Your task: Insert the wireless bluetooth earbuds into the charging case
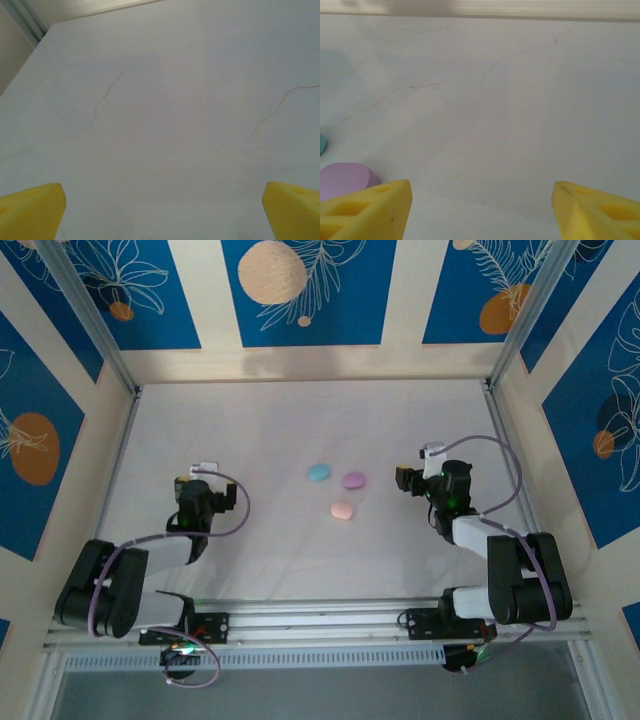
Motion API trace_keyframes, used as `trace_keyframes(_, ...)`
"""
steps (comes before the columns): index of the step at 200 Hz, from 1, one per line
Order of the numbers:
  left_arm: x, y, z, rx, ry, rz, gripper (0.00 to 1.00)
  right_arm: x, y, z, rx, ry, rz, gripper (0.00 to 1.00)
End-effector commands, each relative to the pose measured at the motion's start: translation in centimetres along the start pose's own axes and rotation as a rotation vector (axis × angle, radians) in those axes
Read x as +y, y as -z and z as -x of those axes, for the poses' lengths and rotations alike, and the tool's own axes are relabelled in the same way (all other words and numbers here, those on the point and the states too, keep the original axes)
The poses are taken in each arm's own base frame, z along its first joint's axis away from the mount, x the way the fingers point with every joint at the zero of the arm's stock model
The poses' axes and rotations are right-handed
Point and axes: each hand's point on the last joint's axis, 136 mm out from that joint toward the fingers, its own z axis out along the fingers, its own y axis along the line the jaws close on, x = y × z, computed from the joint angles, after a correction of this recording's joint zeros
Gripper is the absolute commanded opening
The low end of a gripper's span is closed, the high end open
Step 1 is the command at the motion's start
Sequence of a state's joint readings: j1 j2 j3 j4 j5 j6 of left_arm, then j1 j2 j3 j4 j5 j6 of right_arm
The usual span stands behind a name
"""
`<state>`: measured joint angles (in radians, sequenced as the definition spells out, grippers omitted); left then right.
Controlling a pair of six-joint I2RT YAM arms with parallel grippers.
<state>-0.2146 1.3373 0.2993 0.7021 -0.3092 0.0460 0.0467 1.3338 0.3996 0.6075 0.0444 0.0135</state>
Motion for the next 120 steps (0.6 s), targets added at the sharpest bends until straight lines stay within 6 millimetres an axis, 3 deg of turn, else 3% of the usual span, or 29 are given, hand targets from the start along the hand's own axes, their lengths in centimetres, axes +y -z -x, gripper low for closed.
trace_keyframes(1, 0.5, -0.3, 3.5, -0.15, 0.004, -0.017, 1.0, 1.6, 0.0, 1.0, -0.076, 0.041, 0.107, 0.74)
trace_keyframes(10, 1.2, -0.5, 3.0, -0.171, 0.035, 0.003, 1.0, 2.2, -0.1, 0.5, -0.108, 0.07, 0.134, 0.74)
trace_keyframes(26, 1.6, -1.2, 1.7, -0.207, 0.075, 0.003, 1.0, 0.8, -0.2, 0.3, -0.102, 0.031, 0.068, 0.75)
trace_keyframes(35, 1.7, -1.3, 2.1, -0.251, 0.068, 0.007, 1.0, 0.6, -0.6, 0.0, -0.097, 0.027, 0.06, 0.75)
trace_keyframes(47, 1.9, -1.6, 1.5, -0.179, 0.09, 0.004, 1.0, -0.4, -1.5, -0.6, -0.081, 0.0, 0.019, 0.76)
trace_keyframes(62, 3.5, -3.4, 1.5, -0.117, 0.134, 0.055, 1.0, -2.4, -2.2, -0.8, -0.039, -0.064, -0.076, 0.79)
trace_keyframes(83, 2.8, -3.7, 1.3, -0.086, 0.102, 0.036, 1.0, -2.9, -2.3, -0.8, -0.02, -0.102, -0.061, 0.87)
trace_keyframes(90, 2.7, -3.7, 1.2, -0.077, 0.103, 0.034, 1.0, -2.9, -2.3, -0.7, -0.038, -0.098, -0.062, 1.0)
trace_keyframes(120, 2.6, -3.5, 1.3, -0.094, 0.1, 0.028, 1.0, -3.1, -2.2, -0.7, -0.036, -0.1, -0.084, 0.99)
